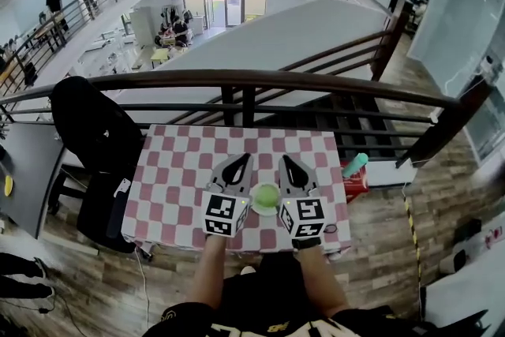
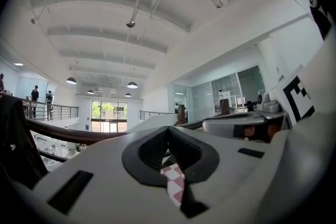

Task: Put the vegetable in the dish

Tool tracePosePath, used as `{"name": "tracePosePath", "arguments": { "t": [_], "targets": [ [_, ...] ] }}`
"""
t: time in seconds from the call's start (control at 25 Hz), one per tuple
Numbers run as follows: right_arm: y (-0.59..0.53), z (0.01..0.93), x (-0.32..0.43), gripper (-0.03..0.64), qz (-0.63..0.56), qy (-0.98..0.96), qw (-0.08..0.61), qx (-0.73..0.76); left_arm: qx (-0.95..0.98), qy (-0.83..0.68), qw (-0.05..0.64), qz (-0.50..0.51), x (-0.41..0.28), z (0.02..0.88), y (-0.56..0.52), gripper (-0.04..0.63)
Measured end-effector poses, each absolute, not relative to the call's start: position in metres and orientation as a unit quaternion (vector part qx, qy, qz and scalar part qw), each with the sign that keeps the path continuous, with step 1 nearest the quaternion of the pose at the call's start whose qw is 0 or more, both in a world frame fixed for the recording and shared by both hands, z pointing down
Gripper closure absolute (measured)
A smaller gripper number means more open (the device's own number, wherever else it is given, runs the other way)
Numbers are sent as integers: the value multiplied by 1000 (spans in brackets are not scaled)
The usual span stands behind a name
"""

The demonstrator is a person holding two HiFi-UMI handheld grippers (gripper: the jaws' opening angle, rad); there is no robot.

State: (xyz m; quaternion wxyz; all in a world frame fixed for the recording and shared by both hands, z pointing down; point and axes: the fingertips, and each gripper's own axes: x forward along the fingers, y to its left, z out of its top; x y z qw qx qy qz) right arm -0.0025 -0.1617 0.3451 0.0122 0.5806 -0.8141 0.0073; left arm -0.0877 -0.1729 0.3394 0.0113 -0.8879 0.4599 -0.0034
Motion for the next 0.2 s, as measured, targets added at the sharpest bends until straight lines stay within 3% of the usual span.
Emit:
{"name": "tracePosePath", "arguments": {
  "t": [0.2],
  "targets": [
    [-150,357,-17,600,25,-822,27,568,-879,474,-37,-5,-102,351,-159,575]
  ]
}}
